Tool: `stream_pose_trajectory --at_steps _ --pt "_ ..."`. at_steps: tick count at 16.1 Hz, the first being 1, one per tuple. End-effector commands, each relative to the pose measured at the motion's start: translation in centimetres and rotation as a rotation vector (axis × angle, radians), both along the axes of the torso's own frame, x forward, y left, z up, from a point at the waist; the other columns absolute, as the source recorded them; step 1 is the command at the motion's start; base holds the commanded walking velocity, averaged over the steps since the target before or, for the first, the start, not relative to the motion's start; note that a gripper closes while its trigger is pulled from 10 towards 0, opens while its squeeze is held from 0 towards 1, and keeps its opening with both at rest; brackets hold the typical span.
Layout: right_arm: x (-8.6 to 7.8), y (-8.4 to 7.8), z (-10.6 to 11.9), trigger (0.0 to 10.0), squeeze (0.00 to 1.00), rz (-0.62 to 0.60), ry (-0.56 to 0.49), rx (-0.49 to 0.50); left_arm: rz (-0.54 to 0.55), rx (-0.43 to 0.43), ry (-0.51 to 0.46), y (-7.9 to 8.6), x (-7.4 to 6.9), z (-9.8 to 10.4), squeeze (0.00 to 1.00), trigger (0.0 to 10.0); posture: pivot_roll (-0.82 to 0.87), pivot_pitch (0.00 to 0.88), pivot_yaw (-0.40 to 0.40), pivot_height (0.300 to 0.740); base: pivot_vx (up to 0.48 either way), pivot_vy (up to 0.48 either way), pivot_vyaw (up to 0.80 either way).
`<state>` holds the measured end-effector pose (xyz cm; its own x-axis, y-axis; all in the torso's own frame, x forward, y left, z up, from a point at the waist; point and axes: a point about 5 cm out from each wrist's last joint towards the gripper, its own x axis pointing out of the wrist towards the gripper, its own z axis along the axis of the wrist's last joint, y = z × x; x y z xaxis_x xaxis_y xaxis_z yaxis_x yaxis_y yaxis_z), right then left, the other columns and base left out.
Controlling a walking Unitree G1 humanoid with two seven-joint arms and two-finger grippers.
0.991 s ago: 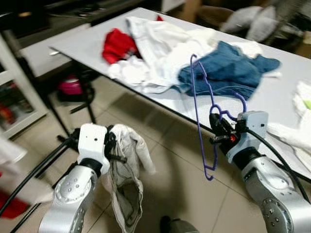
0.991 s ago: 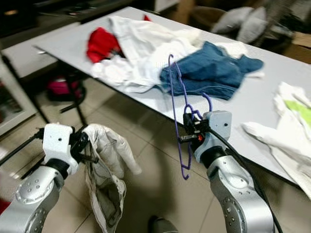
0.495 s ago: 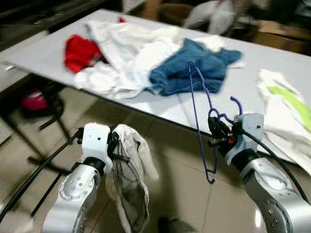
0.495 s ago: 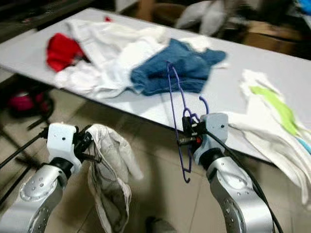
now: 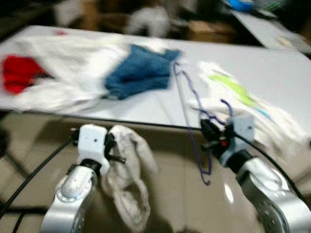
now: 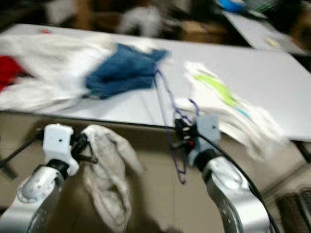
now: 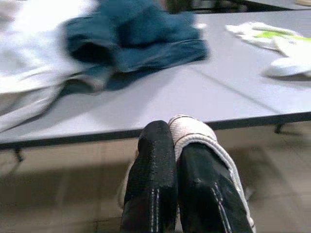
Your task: Hang hanger
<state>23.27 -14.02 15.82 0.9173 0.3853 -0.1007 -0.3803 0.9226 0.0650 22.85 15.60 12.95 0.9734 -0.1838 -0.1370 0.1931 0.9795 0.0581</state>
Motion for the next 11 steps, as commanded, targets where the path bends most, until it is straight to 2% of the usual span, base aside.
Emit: stream_pose_trajectory --at_steps 1,5,8,10,11 --pt "0.1 -0.6 0.0 10.0 0.00 -0.024 -0.006 -0.015 -0.028 -0.007 -0.076 -0.6 0.3 1.4 0.00 10.0 -0.11 0.000 -0.002 0.740 0.000 0.000 -0.80" --pt "0.0 -0.5 -0.4 10.0 0.00 -0.027 -0.001 0.001 -0.033 -0.002 -0.092 -0.2 1.0 1.7 0.00 10.0 -0.11 0.000 0.019 0.740 0.000 0.000 -0.80" --pt "-0.2 -0.6 -0.6 10.0 0.00 -0.044 0.001 0.008 -0.041 -0.009 -0.099 -0.3 1.4 1.9 0.00 10.0 -0.12 0.000 0.035 0.740 0.000 0.311 -0.72" --pt "-0.3 -0.9 -0.7 10.0 0.00 -0.053 0.001 0.008 -0.047 -0.017 -0.097 -0.3 1.4 1.8 0.00 10.0 -0.13 0.000 0.040 0.740 0.000 0.358 0.00" --pt "-0.4 -1.0 -0.7 10.0 0.00 -0.051 0.004 0.003 -0.044 -0.021 -0.089 -0.3 1.4 1.7 0.00 10.0 -0.13 0.000 0.041 0.740 0.000 0.000 0.00"
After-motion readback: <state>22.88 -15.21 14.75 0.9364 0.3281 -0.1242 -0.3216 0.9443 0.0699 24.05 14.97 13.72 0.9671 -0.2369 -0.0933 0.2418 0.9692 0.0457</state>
